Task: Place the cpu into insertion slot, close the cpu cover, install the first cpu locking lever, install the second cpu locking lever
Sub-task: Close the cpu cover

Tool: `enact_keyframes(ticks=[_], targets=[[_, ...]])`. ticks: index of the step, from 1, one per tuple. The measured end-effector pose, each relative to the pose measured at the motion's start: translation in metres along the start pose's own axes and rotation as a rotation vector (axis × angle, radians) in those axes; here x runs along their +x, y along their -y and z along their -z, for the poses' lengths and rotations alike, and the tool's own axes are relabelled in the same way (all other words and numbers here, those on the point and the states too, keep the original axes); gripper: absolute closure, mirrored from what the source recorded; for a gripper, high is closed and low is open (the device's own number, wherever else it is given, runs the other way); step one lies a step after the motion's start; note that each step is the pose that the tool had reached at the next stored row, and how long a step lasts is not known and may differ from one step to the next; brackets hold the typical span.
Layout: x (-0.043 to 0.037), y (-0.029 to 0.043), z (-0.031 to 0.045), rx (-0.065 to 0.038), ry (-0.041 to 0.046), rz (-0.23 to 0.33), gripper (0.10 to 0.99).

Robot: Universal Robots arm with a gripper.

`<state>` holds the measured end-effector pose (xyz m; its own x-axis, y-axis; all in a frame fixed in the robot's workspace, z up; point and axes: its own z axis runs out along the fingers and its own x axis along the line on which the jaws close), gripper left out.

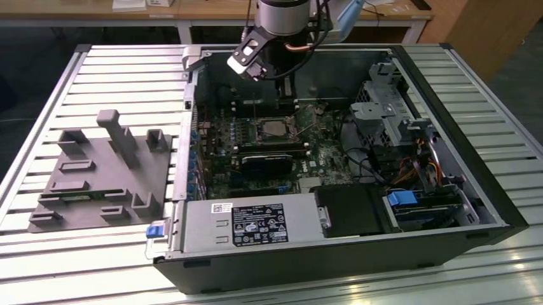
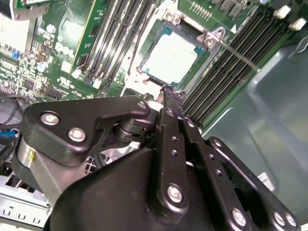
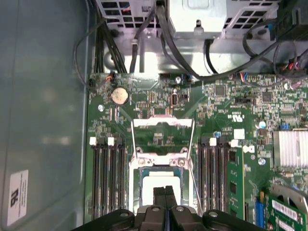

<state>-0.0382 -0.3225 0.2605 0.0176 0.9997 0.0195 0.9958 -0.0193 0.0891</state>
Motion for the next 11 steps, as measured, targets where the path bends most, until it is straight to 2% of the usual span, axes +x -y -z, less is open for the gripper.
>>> enact_keyframes(ticks=[11], targets=[[0.0004,-0.0216,-0.0019,0.003,0.0001,0.000,0.980]])
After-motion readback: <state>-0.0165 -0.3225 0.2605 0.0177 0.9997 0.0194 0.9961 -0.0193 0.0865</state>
